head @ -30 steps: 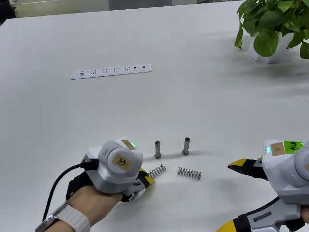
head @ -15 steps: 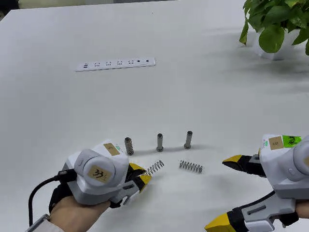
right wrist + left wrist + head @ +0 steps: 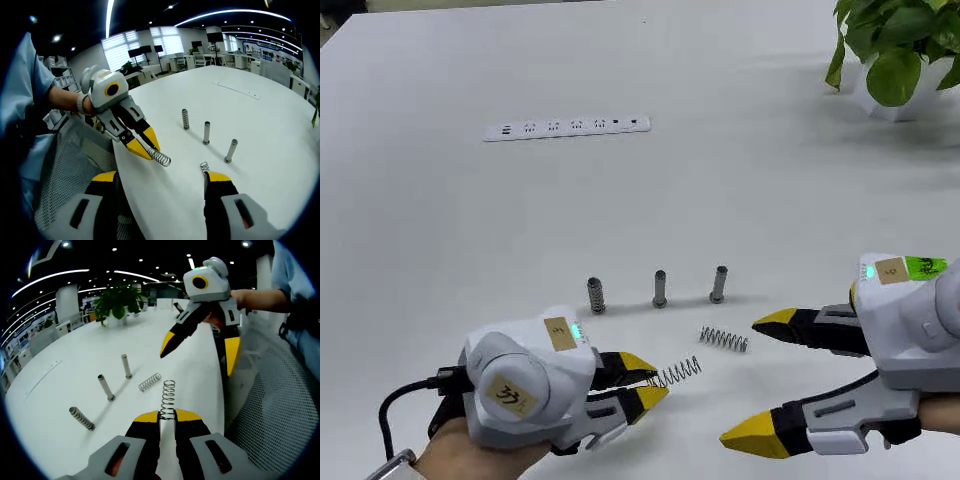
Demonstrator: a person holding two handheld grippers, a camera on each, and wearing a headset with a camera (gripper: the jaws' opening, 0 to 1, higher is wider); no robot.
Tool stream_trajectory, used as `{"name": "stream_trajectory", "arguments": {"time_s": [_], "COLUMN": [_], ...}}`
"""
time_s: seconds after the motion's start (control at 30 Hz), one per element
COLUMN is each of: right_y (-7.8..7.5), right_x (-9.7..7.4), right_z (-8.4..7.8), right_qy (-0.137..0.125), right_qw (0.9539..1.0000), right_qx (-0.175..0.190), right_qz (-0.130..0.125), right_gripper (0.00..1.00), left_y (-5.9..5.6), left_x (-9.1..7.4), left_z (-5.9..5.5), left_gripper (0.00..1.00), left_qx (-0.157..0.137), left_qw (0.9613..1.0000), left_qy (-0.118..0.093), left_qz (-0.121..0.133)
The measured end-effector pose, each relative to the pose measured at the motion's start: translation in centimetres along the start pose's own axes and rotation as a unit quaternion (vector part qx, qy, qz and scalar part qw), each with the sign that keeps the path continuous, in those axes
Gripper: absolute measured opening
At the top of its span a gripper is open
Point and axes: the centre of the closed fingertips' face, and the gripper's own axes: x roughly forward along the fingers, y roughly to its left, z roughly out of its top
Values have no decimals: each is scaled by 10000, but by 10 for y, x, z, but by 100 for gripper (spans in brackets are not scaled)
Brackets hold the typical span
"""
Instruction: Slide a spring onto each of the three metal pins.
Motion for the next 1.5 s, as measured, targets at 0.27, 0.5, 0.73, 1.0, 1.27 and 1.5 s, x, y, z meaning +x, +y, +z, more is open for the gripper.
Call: {"name": "stream_trajectory", "arguments": {"time_s": [0.27, 0.5, 0.73, 1.0, 1.27, 1.5], "right_y": [12, 17, 16, 15, 17, 18], "right_x": [0, 0, -2, -3, -3, -3], "right_z": [7, 4, 0, -1, 0, 5], "right_qy": [23, 137, 245, 295, 351, 529], "right_qw": [9987, 9968, 9958, 9953, 9948, 9934], "right_qx": [-287, -448, -411, -377, -397, -676], "right_qz": [418, 649, 775, 842, 875, 766], "right_gripper": [49, 32, 24, 16, 12, 12], "left_y": [-12, -20, -27, -29, -29, -28], "left_x": [1, 0, 1, 1, 2, 4], "left_z": [7, 13, 20, 26, 26, 27], "left_gripper": [9, 9, 9, 9, 9, 9], "left_qx": [234, 282, 412, 473, 406, 369], "left_qw": [9989, 9976, 9956, 9944, 9946, 9954], "left_qy": [-66, -117, -185, -258, -279, -184], "left_qz": [-412, -625, -816, -908, -910, -864]}}
